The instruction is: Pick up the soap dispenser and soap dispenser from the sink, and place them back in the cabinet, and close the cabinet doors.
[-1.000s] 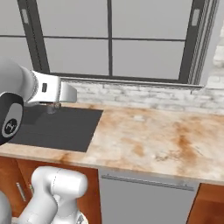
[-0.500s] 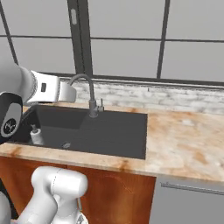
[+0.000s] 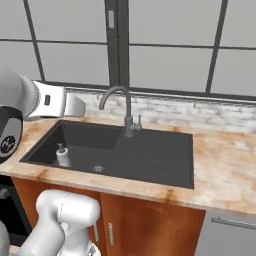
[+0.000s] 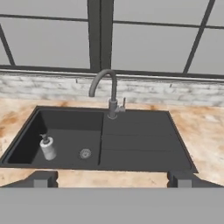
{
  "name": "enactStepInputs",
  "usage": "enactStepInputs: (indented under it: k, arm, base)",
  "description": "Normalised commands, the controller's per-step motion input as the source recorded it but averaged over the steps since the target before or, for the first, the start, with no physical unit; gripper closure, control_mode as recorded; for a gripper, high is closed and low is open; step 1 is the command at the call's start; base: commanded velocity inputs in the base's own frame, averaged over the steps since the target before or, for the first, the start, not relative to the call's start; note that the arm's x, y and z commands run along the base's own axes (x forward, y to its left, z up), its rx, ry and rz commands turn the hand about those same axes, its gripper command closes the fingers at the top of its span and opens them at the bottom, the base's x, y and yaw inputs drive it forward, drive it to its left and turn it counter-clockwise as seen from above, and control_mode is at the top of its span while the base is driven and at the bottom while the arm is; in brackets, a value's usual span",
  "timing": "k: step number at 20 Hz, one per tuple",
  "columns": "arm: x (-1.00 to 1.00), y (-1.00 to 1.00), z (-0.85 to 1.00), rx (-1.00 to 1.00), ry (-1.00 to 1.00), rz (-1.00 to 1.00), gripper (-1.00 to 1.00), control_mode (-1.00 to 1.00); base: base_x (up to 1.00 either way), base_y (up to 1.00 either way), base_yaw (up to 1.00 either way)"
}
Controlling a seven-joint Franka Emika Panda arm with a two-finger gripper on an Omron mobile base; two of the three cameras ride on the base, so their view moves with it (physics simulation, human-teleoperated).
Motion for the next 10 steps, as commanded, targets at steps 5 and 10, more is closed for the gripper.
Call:
enactStepInputs:
  k: [5, 10]
  arm:
    - [0.0, 0.0, 0.0, 0.0, 0.0, 0.0, -1.0, 1.0]
    - [0.0, 0.0, 0.0, 0.0, 0.0, 0.0, -1.0, 1.0]
  base:
    - [0.1, 0.25, 0.35]
    - [0.27, 0.26, 0.03]
